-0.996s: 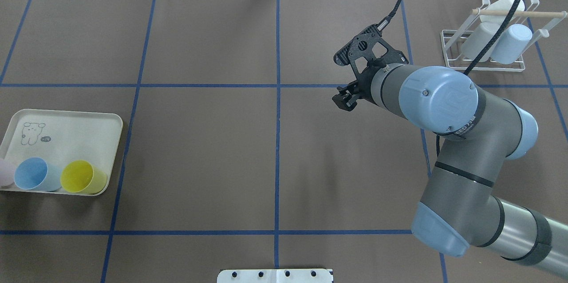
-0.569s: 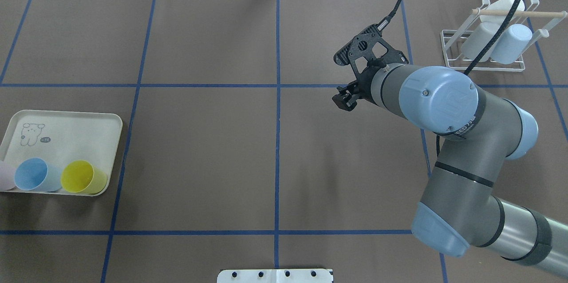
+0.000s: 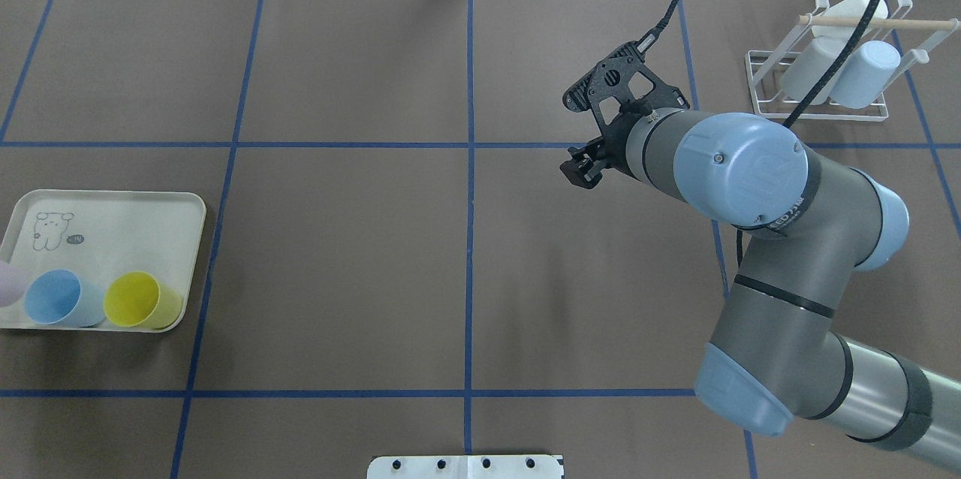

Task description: Transfer IKEA cup to right arm and place on rack

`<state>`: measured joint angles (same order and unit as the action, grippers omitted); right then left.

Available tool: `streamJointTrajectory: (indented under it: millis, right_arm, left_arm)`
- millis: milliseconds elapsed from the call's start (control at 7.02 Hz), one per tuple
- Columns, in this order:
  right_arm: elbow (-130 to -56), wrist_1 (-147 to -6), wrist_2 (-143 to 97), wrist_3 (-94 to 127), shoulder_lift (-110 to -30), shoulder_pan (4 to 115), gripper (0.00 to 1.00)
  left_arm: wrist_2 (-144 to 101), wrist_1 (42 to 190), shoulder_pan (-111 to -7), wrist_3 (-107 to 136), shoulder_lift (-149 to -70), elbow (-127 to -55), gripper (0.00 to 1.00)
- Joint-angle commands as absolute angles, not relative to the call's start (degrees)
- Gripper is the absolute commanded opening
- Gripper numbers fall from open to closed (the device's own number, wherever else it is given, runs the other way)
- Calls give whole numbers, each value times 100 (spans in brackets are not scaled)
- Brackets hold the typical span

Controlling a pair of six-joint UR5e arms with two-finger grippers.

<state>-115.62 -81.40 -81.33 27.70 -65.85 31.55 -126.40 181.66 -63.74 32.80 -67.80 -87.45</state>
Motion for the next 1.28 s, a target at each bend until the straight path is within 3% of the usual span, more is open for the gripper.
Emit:
streamJointTrajectory:
  millis: [0,285,427,854,1139]
  right_arm:
    - [-11566,-8121,-8139,2786,-6531,3112,100]
    - [-11453,-7213,-8139,2725,-6583,2936,100]
    - [-11287,-6659,-8139,2716,-6583,2849,100]
    - [-11259,-5689,-7895,2489,-6574,2436,99]
    - [-11215,-5022,-7149,2128,-6557,1971,99]
  left_arm:
    - [-13147,17461,-7090,3339,-6977,-9312,0]
    - [-13192,15635,-7154,4219,-7083,-10995,0]
    - [-13279,15418,-7146,5158,-7284,-11448,0]
    - [-14080,15425,-7076,8311,-8766,-11496,0]
    - [-13993,15416,-6446,11053,-9943,-11444,0]
